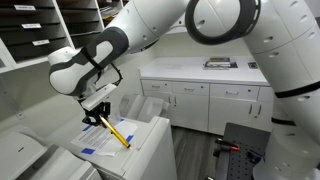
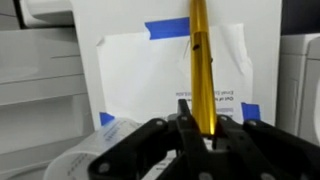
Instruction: Take the marker out of the cup
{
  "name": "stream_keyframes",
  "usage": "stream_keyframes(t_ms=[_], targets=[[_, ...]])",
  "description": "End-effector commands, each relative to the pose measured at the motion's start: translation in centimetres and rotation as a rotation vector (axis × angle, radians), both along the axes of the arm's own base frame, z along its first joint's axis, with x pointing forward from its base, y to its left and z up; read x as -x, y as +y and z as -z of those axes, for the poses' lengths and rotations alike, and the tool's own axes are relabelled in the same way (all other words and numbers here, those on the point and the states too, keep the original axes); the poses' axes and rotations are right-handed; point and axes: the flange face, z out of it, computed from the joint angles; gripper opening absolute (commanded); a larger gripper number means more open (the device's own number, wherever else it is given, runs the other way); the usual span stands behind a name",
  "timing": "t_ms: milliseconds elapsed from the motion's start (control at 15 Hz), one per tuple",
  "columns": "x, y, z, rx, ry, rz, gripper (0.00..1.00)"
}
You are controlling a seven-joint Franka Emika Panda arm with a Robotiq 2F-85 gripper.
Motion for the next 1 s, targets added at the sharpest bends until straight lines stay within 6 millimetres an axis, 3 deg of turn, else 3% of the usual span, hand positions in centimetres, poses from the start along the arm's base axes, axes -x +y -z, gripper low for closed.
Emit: stream_keyframes(t_ms=[0, 467, 933], targets=[[-0.8, 0.8, -1.2, 0.008, -0.105, -0.036, 0.49], [-0.7, 1.0, -3.0, 0.002, -0.186, -0.09, 0.99], [2.2, -0.5, -7.5, 0.028, -0.141, -0.072, 1.0]])
